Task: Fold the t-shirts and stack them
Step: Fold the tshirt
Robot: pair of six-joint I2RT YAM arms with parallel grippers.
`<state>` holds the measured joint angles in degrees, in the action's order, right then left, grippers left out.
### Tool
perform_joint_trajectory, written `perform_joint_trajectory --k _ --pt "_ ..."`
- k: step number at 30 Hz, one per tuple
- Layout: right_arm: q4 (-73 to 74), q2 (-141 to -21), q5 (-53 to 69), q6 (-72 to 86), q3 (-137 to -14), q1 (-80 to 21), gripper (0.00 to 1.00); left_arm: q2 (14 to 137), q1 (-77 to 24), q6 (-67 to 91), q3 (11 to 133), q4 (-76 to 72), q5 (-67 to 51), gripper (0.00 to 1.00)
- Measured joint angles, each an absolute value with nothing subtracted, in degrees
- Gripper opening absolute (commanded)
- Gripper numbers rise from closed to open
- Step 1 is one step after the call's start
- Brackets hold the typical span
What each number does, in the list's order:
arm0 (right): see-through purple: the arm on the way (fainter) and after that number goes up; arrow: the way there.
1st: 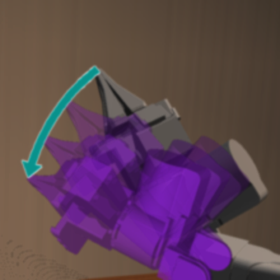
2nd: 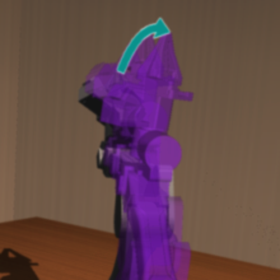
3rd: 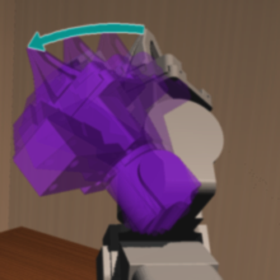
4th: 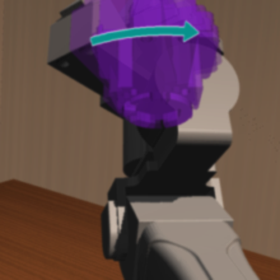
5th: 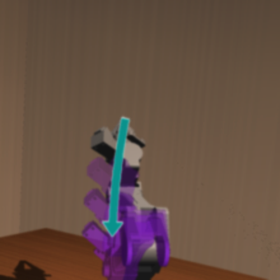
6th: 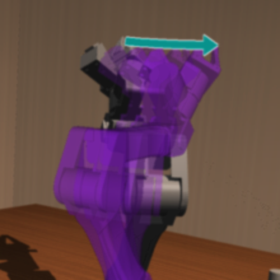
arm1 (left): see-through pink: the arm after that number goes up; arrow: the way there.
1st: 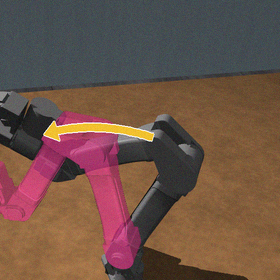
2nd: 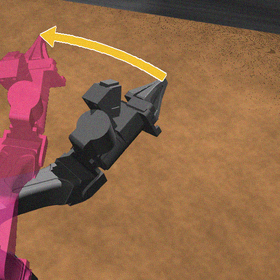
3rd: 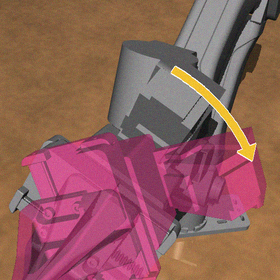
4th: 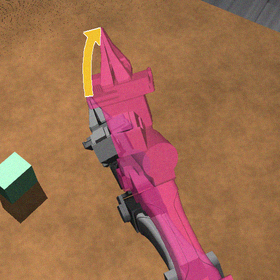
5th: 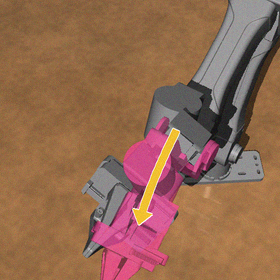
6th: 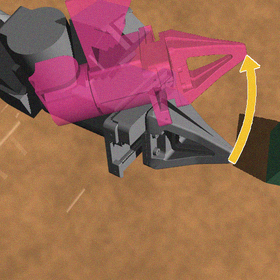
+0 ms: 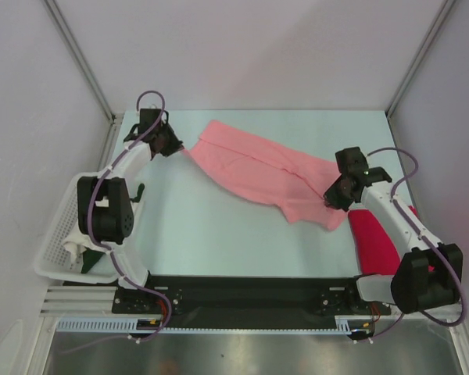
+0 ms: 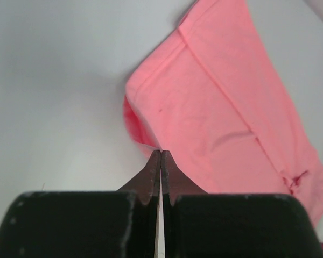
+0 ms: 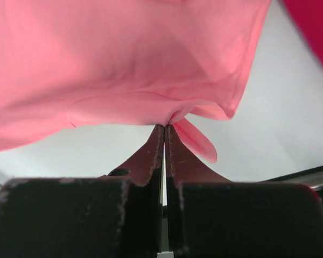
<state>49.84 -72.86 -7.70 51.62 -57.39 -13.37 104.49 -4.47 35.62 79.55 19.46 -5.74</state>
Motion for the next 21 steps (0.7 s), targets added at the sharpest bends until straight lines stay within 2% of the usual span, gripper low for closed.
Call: perform_joint_trajectory --k 9,21 --pt "49.69 -84.23 -4.47 41.58 -65.95 -2.79 0.00 114.83 -4.84 37.63 93.95 18.61 -6.83 0.00" --pt "48.10 -95.68 -0.67 35.86 -76.49 -0.67 0.00 124.18 -5.26 39.24 103.59 20.93 -6.70 0.00"
